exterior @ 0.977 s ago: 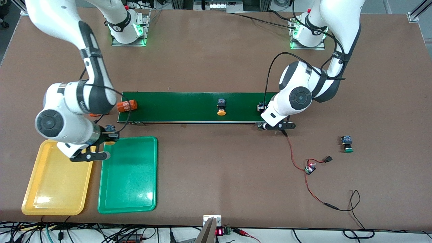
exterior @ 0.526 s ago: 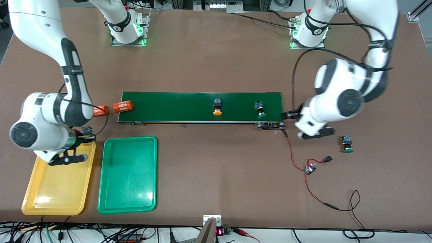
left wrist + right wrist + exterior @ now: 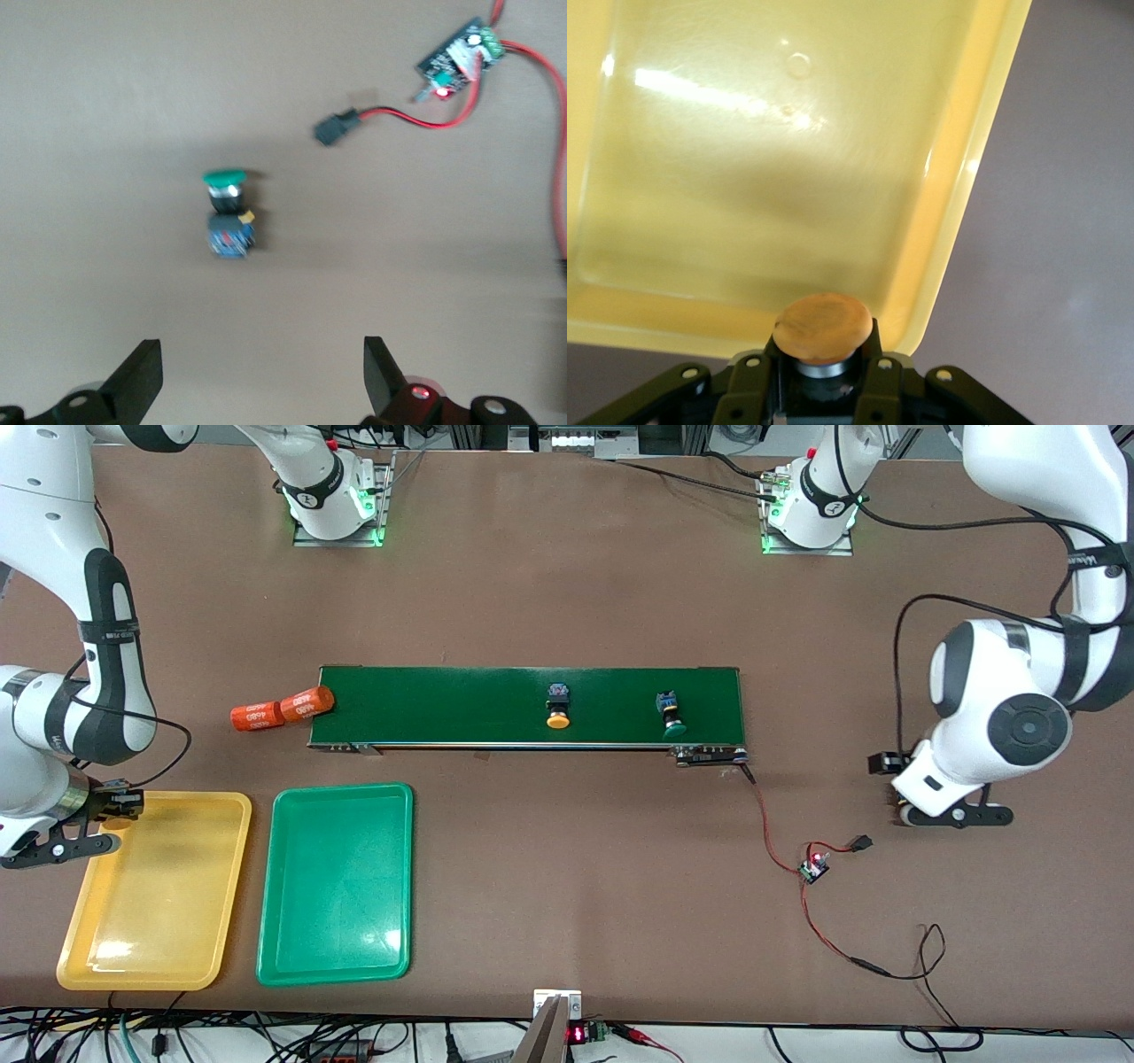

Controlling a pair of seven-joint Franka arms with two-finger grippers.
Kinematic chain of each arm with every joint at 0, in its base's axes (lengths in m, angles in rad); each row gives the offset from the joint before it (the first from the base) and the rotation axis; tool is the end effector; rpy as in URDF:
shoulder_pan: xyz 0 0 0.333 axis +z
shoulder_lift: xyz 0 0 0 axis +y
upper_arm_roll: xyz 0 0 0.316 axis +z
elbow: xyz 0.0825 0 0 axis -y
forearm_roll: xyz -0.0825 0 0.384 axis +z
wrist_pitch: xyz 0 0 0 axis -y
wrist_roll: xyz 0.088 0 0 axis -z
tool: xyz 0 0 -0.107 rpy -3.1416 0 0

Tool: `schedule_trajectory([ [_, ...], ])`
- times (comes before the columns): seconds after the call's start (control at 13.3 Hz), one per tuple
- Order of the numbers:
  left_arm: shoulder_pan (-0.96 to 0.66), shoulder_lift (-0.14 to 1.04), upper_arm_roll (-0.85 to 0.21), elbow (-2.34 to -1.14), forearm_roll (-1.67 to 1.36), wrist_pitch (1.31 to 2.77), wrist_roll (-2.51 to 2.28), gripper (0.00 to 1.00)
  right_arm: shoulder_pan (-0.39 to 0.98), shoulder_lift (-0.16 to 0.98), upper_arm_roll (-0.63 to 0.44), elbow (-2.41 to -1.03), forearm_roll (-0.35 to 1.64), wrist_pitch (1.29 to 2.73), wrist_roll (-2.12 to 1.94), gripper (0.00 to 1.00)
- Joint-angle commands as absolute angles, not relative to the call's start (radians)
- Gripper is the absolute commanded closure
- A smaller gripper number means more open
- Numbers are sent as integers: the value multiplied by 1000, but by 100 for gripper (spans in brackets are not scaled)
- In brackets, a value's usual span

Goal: Sort buttons by color to trays
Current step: 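Lower the yellow button into the yellow tray while the left gripper withdraws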

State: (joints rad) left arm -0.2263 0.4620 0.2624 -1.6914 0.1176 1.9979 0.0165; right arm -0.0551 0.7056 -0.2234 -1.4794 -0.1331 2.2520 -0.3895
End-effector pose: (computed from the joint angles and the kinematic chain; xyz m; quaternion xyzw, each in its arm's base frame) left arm 0.6514 0.0141 0.3276 -0.9910 0.0273 0.0736 0.1082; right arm 0.7038 -0.1744 0.2756 0.9838 0.1231 -0.0030 0.1302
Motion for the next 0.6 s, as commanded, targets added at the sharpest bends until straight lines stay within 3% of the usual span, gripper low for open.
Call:
schedule_trajectory([
  [0.0,-183,506,285,-1689,36,2098,184,0,-74,727,-209,-1468,-147,2302,-384,83],
  [0.23,-131,577,301,-1695,-118,2187,378,0,-72,765,-209,-1470,-146,2350,-351,77],
  [0.3,-114,598,301,-1697,-158,2190,409,0,-74,778,-207,-1471,-146,2387,-351,63],
  [0.53,-106,626,301,-1719,-175,2262,414,0,-81,779,-207,-1482,-143,2396,-350,36],
])
